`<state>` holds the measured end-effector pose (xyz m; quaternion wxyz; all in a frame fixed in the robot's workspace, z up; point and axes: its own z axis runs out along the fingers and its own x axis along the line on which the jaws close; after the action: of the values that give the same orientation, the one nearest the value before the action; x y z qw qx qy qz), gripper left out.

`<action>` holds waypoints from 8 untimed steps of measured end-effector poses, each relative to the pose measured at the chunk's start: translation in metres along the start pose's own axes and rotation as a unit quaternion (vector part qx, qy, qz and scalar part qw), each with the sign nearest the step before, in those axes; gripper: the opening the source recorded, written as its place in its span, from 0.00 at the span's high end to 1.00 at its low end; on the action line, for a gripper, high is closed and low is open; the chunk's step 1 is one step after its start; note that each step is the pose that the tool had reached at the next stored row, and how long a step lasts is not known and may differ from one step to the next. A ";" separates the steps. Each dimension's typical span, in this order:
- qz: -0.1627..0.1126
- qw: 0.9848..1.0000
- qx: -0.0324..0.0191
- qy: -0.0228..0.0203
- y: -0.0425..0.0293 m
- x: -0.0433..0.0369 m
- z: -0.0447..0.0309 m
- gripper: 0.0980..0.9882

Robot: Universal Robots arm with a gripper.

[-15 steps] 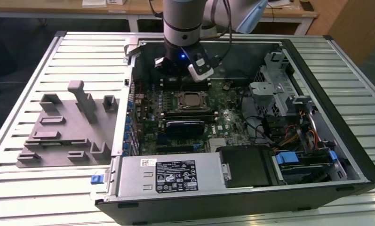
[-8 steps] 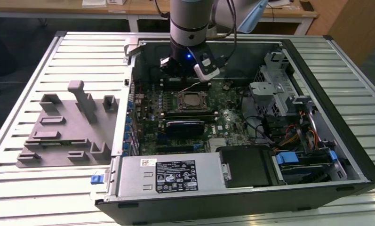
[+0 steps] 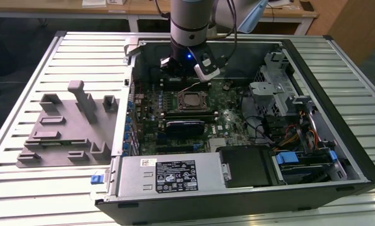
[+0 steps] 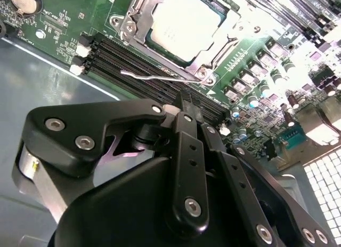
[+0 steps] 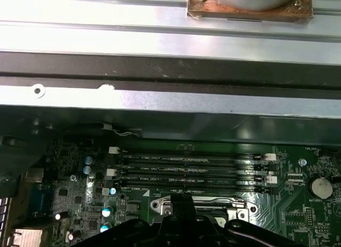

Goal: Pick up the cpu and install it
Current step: 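Install the first cpu locking lever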

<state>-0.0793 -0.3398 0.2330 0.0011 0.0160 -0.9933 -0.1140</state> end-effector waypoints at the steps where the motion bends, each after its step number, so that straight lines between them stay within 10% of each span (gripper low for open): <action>1: 0.000 1.000 0.000 -0.001 -0.0002 0.0000 0.0006 0.99; 8: -0.002 1.000 0.000 -0.013 -0.0020 -0.0010 0.0064 0.99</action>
<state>-0.0782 -0.3403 0.2264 -0.0120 0.0163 -0.9933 -0.1138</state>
